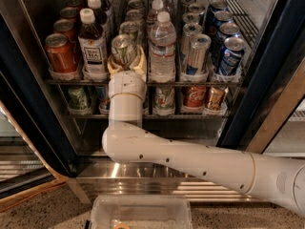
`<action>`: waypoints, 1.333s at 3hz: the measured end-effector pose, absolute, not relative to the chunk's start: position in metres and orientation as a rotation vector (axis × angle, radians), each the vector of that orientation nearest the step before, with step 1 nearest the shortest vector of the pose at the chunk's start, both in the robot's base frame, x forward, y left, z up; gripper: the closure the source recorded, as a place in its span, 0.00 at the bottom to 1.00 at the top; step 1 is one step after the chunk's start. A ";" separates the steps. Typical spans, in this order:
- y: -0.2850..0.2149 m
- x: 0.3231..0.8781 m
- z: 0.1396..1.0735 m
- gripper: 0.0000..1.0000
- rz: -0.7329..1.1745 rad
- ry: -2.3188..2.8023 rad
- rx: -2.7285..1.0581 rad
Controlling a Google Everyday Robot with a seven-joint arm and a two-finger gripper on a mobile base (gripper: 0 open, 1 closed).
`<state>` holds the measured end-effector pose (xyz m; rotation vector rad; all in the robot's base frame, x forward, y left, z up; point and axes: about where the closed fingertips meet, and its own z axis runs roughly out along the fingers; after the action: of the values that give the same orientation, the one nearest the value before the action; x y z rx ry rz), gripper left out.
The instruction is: Pick 7up can from top shelf of fridge
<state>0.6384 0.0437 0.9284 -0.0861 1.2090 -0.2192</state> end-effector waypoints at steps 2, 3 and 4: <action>0.020 0.621 1.004 1.00 -0.131 1.143 -0.021; 0.013 0.600 1.031 1.00 -0.087 1.115 -0.013; 0.018 0.572 1.037 1.00 0.032 1.154 -0.064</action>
Offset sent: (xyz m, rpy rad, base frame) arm -0.0381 -0.0346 0.1233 0.1306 -0.1297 0.0728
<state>0.5724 0.0177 1.0370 -0.0639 1.1540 0.0323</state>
